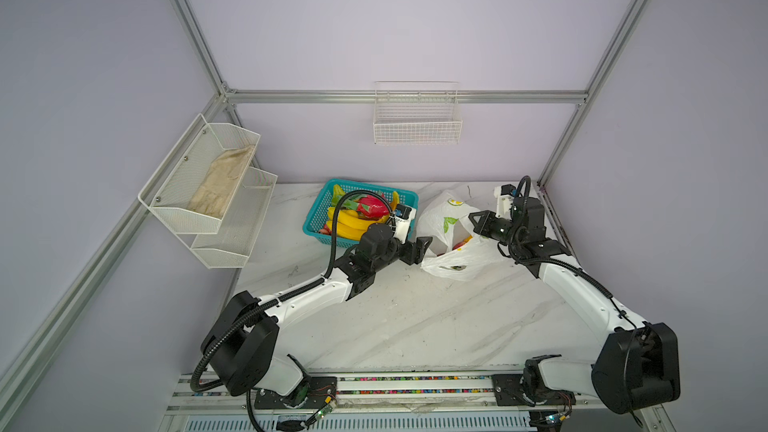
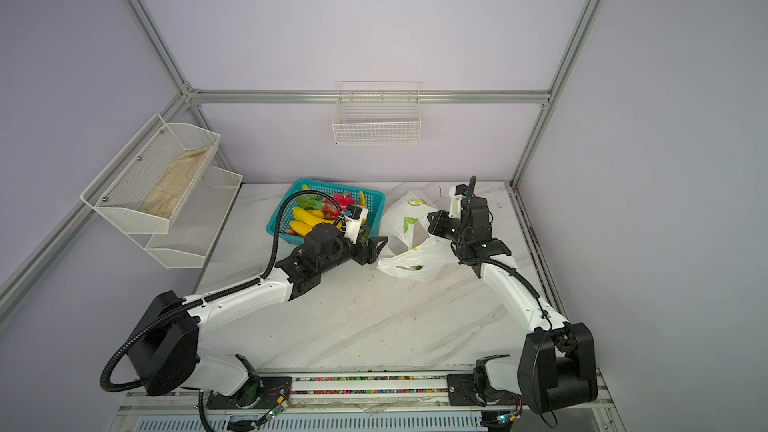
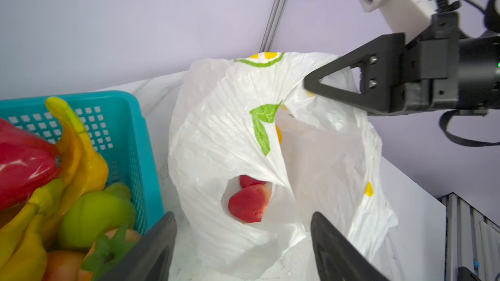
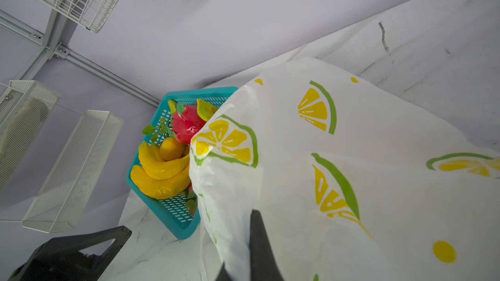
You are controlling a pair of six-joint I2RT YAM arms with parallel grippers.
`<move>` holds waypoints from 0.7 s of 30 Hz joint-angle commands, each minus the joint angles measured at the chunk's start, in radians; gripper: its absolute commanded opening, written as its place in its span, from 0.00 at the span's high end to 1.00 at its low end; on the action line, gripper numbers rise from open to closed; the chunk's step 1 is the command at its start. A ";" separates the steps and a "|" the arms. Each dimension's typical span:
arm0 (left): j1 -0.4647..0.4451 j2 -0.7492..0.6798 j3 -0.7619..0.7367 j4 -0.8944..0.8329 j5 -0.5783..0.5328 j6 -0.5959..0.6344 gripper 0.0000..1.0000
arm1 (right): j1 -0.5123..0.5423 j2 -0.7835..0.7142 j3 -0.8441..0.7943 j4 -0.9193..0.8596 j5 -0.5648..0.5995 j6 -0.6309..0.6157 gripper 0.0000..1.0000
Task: Place the fake fruits into the plastic bag and tie a complex knot
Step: 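Withdraw the left gripper from the bag back over the basket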
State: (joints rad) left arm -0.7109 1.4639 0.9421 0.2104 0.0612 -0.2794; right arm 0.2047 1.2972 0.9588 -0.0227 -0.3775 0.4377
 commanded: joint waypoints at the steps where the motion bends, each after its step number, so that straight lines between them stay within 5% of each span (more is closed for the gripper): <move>1: -0.002 0.023 0.020 -0.074 0.001 -0.023 0.23 | -0.002 0.000 0.037 -0.021 0.030 -0.035 1.00; 13: 0.006 0.137 0.141 -0.097 0.014 -0.013 0.24 | -0.002 -0.019 0.023 -0.042 0.042 -0.049 1.00; 21: 0.133 0.131 0.240 -0.146 0.051 0.011 0.27 | -0.003 -0.035 0.021 -0.053 0.049 -0.064 1.00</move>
State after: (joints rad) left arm -0.6292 1.6192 1.0641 0.0513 0.0895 -0.2897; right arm 0.2043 1.2922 0.9630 -0.0509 -0.3473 0.3912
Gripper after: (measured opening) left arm 0.732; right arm 0.046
